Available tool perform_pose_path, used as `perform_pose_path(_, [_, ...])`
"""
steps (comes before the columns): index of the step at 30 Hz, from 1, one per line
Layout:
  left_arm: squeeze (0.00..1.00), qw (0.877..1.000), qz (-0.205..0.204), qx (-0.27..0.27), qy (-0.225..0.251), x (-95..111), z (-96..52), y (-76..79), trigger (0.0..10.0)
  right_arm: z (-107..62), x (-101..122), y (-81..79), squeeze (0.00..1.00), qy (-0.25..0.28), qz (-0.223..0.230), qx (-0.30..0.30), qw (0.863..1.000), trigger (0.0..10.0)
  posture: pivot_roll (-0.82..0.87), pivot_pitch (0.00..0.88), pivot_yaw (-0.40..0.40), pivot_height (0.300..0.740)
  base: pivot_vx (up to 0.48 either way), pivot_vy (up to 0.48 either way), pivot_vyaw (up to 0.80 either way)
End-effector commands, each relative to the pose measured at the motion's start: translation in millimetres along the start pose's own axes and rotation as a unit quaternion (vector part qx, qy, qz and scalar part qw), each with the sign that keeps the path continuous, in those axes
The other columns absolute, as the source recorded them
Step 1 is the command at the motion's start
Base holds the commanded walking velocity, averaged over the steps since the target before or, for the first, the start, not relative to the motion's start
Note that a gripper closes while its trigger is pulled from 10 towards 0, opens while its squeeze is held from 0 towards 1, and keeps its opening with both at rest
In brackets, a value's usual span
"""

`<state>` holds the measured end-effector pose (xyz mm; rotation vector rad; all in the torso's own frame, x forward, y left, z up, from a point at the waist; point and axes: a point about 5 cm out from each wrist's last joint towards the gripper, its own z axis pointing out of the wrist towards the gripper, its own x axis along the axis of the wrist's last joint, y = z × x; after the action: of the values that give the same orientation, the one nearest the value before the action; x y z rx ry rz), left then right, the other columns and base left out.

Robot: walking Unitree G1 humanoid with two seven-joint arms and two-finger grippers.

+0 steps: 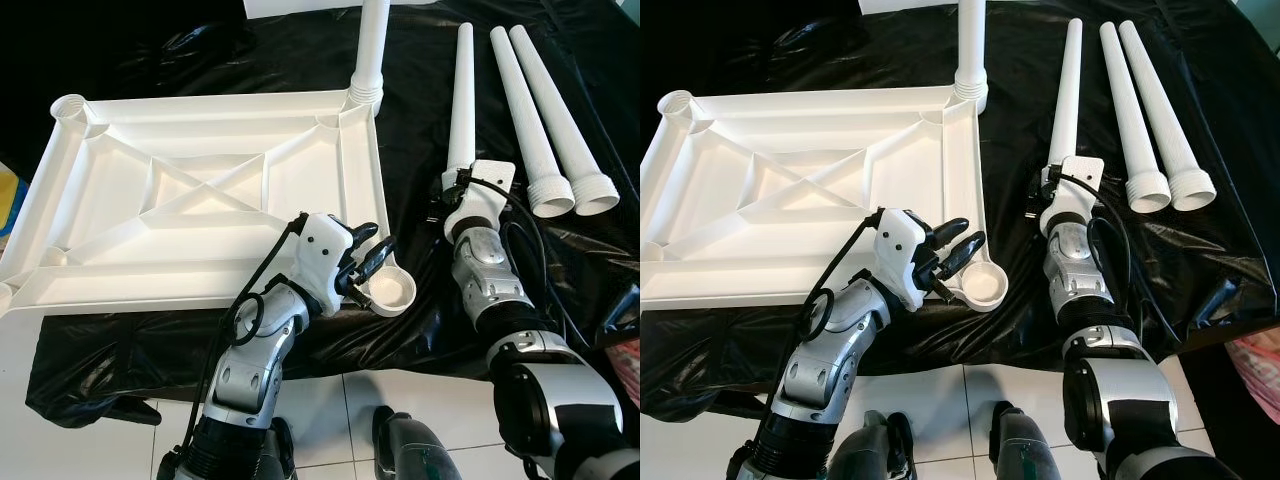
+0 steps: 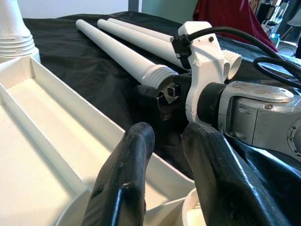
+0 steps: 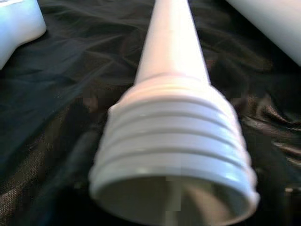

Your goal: Building children table

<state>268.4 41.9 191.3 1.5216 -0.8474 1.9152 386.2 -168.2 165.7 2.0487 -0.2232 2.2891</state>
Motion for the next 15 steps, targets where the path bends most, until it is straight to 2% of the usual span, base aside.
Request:
perform_pose_path(1, [0.00,1.000,-0.004,0.017,-0.007,-2.1,-1.0,-0.8,10.0,-6.5,-19.6,-5.9,0.00,-0.042,-0.001,0.015,0.999,0.0,0.05,0.240,0.015,0.740,0.000,0.000,0.00])
perform_pose_path(9, [0.00,1.000,-0.003,0.026,0.001,0.5,6.4,-1.3,10.0,-13.5,-29.2,-6.1,0.00,-0.046,-0.010,0.025,0.999,0.0,0.03,0.212,0.000,0.740,0.000,0.000,0.00])
perform_pose_path(10, [0.00,1.000,-0.004,0.027,0.003,0.7,8.8,-0.6,10.0,-15.0,-29.3,-3.4,0.00,-0.037,-0.019,0.023,0.999,10.0,0.02,0.193,-0.003,0.740,0.000,0.000,0.00])
perform_pose_path(15, [0.00,1.000,-0.007,0.027,0.009,-0.3,14.4,0.3,10.0,-22.8,-26.7,6.8,0.00,0.006,-0.039,0.015,0.999,10.0,-0.01,0.151,-0.002,0.740,0.000,0.000,0.00])
